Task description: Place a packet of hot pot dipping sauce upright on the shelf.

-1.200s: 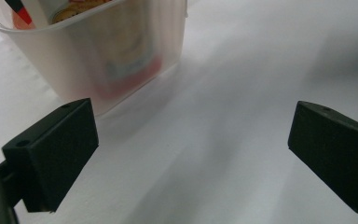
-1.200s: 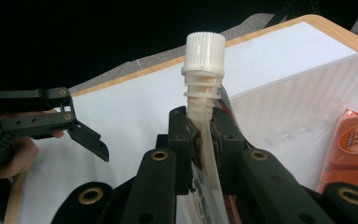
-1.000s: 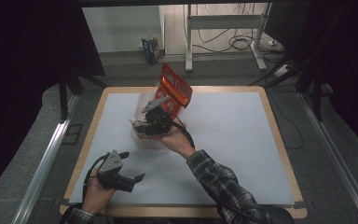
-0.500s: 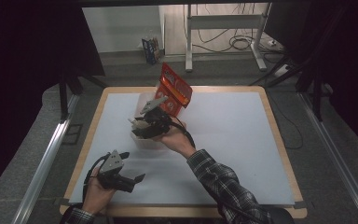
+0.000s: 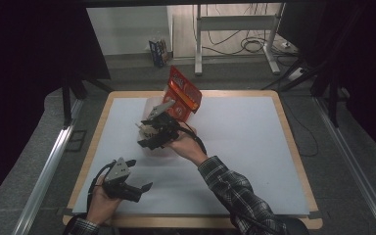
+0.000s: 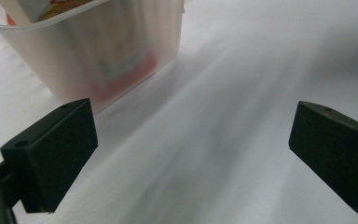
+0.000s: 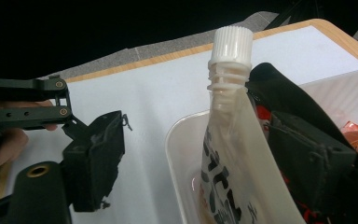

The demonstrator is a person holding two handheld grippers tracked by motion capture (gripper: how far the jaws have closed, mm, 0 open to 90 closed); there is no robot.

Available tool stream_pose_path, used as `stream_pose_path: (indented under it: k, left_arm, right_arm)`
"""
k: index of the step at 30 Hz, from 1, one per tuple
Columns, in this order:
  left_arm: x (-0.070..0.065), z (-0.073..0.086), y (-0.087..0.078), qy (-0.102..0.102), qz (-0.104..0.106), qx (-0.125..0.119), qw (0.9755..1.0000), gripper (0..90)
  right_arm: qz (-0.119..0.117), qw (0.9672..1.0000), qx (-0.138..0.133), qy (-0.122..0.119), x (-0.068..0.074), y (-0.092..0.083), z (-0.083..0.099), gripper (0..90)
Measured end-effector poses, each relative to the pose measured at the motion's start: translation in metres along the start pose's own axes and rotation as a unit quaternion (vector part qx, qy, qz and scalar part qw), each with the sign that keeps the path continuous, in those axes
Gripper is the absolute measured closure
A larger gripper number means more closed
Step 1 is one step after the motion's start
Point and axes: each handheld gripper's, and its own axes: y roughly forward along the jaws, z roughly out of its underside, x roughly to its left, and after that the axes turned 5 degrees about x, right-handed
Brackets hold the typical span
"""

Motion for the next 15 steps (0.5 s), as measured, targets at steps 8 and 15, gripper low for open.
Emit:
stream_pose_path:
  k: [8,15]
  left_arm:
    - [0.0,0.0,0.0,0.0,0.0,0.001,1.0,0.8]
    - [0.0,0.0,0.0,0.003,-0.001,0.001,1.0,0.7]
  right_arm:
    - [-0.01,0.9999,-0.003,0.009,-0.003,-0.005,0.001,14.4]
    - [-0.01,0.9999,-0.003,0.011,-0.004,-0.011,0.002,12.6]
